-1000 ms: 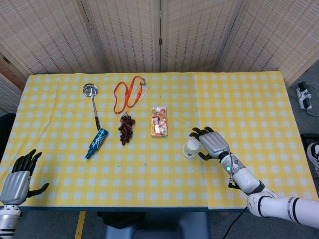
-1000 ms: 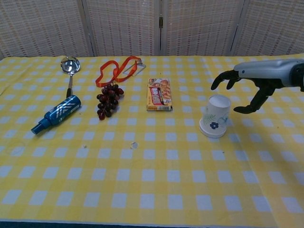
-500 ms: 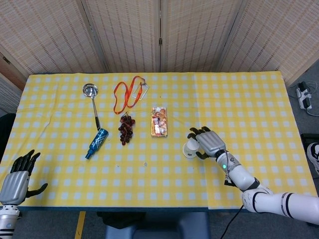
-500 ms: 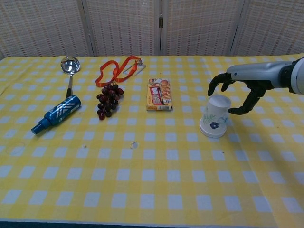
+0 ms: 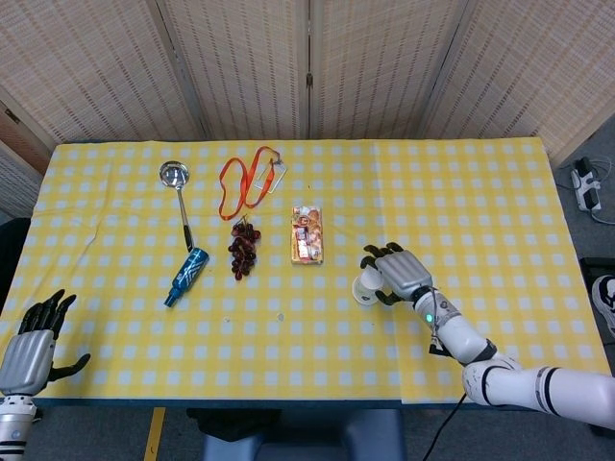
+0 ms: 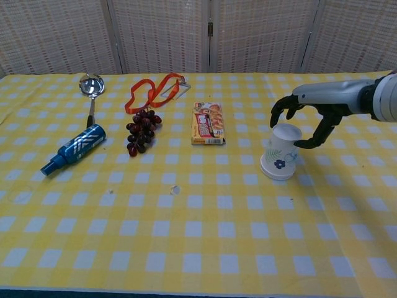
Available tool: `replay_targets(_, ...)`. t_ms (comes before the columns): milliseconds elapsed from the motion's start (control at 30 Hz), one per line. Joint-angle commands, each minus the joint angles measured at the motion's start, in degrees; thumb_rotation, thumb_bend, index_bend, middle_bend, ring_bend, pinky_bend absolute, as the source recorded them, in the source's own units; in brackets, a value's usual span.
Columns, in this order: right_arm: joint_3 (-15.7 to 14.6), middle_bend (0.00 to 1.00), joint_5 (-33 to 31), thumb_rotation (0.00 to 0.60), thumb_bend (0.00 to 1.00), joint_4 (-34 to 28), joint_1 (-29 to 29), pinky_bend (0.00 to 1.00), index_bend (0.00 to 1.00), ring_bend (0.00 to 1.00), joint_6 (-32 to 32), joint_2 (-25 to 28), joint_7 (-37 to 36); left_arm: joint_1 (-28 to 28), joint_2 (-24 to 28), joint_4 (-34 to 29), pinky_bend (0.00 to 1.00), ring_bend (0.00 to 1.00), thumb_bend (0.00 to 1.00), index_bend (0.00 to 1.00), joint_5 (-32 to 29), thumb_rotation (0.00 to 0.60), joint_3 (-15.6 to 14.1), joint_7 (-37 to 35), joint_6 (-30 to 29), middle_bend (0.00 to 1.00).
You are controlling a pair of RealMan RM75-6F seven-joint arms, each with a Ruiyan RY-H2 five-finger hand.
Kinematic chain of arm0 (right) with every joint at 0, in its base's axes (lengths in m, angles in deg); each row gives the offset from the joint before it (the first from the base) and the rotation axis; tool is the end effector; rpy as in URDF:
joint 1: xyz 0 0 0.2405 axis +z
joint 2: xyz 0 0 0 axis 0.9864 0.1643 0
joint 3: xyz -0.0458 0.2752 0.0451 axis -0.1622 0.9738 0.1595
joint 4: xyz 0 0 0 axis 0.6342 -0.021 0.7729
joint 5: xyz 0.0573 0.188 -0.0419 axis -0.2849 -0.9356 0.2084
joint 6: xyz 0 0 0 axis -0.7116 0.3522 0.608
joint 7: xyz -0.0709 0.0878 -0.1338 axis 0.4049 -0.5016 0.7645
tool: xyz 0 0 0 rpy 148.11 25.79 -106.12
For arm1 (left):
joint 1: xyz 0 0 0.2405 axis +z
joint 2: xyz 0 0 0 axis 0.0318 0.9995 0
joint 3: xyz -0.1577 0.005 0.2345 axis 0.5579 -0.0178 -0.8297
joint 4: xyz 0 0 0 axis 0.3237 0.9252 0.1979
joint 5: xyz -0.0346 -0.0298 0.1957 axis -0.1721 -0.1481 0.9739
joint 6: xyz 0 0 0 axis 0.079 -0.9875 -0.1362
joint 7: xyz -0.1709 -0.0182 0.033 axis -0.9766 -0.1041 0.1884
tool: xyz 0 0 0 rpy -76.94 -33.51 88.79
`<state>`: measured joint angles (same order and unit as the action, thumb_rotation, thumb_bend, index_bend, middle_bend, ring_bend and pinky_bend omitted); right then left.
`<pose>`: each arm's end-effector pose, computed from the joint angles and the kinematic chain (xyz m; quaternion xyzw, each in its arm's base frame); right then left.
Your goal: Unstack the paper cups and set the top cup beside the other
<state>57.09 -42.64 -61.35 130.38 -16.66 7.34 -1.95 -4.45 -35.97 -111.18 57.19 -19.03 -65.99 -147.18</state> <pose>-0.1761 -0.3918 0.0229 0.7725 -0.4408 0.2523 0.3812 -0.3643 0.2175 0.1398 -0.5881 -0.4443 -0.3490 0.5787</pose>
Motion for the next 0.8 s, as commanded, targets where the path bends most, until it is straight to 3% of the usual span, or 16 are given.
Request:
replay_targets(33, -0.16, 0.13, -0.15, 0.600, 0.43, 0.08, 0.19, 0.08, 0.32, 0.17, 0.23, -0.10, 0.03, 0.01, -0.02, 0.06, 0.00, 0.00, 0.26, 0.06, -0.07, 0.600, 0.00, -0.02, 0.06, 0.00)
replay_targets(400, -0.10, 0.14, 0.28, 0.600, 0.43, -0.87, 0.42, 0.08, 0.35, 0.17, 1.24, 0.93, -1.12, -0.05, 0.12, -0.12, 0.00, 0.00, 0.26, 0.06, -0.39, 0.600, 0.06, 0.33, 0.43, 0.00)
replay_targets(800, 1.06, 0.15, 4.08, 0.600, 0.43, -7.12, -1.11, 0.08, 0.35, 0.18, 3.58, 6.64, -4.19, -0.16, 0.55, -1.08, 0.00, 0.00, 0.26, 0.06, -0.47, 0.600, 0.12, 0.96, 0.59, 0.00)
